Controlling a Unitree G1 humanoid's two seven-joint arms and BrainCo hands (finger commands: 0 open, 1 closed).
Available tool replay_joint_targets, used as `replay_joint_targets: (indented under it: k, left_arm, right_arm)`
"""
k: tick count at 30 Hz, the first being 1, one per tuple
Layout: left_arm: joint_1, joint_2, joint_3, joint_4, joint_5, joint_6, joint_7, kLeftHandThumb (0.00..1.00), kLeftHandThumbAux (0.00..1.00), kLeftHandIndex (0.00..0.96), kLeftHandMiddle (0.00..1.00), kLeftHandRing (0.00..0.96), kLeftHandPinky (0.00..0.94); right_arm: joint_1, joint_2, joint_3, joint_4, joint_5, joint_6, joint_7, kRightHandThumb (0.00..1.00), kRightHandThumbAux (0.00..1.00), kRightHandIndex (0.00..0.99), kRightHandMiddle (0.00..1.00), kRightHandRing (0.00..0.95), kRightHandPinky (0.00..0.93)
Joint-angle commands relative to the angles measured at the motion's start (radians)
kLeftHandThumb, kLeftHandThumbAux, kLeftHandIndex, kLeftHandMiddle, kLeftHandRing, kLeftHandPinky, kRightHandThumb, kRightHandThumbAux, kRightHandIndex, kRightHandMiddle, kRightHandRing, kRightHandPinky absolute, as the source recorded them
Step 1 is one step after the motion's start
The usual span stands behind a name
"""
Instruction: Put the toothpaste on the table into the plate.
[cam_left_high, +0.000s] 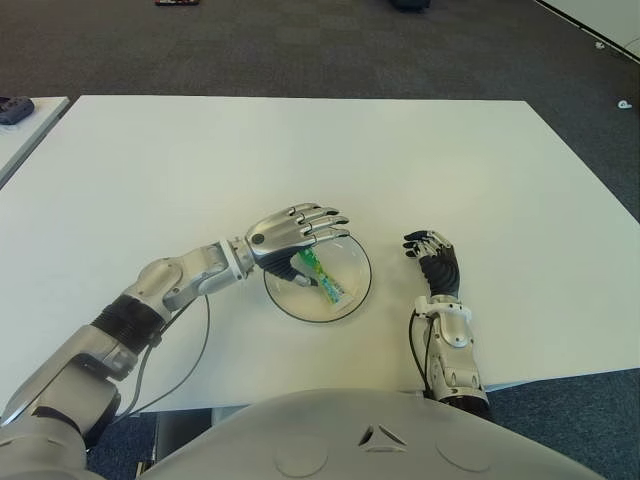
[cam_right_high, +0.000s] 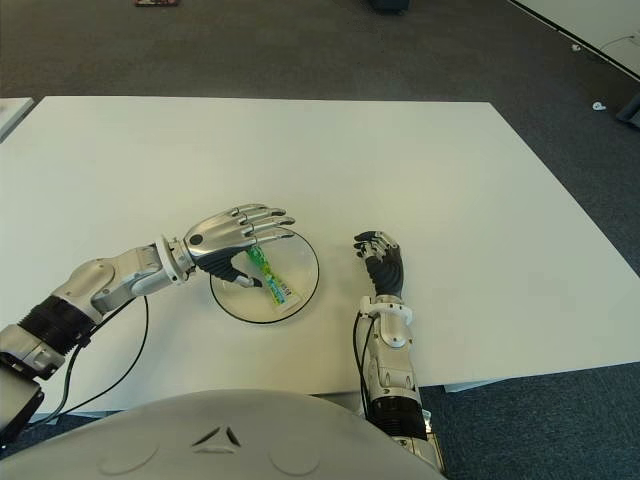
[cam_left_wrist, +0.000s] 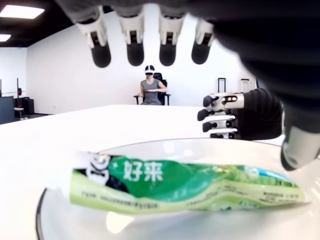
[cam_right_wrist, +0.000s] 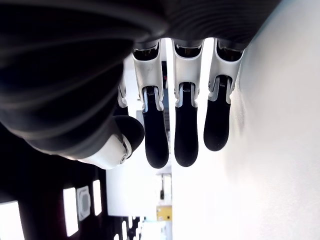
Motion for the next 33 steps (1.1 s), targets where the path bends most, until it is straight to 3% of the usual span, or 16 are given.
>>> replay_joint_targets:
  k: [1, 10, 18, 24, 33]
  left_arm:
    - [0.002, -0.013, 0.011, 0.023, 0.006, -0.009, 0.031, 0.13, 0.476, 0.0, 0.0, 0.0, 0.0]
    - [-0.004, -0.024, 0.024, 0.046, 0.026, -0.024, 0.12, 0.168, 0.472, 0.0, 0.0, 0.0, 0.0]
    - [-0.009, -0.026, 0.039, 0.053, -0.001, -0.026, 0.113, 0.171, 0.453, 0.0, 0.0, 0.0, 0.0]
    - [-0.009, -0.028, 0.078, 0.058, -0.1, -0.031, 0.044, 0.156, 0.427, 0.0, 0.0, 0.0, 0.0]
    - [0.055, -0.117, 0.172, 0.073, -0.43, 0.039, -0.122, 0.136, 0.469, 0.0, 0.0, 0.0, 0.001]
  right_arm:
    - [-0.001, 0.009, -0.002, 0.015, 0.008, 0.022, 0.001, 0.709, 0.729, 0.429, 0.467, 0.466, 0.488]
    - [-0.003, 0.005, -0.001, 0.022, 0.001, 0.007, 0.003, 0.709, 0.729, 0.43, 0.476, 0.478, 0.487]
    - [-0.003, 0.007, 0.0, 0.026, 0.003, 0.001, 0.005, 0.708, 0.728, 0.43, 0.475, 0.474, 0.485]
    - [-0.002, 0.012, -0.002, 0.023, 0.011, 0.002, 0.006, 0.708, 0.728, 0.429, 0.476, 0.476, 0.484]
    - [0.001, 0.015, 0.0, 0.013, 0.0, 0.01, -0.001, 0.709, 0.729, 0.429, 0.479, 0.482, 0.5]
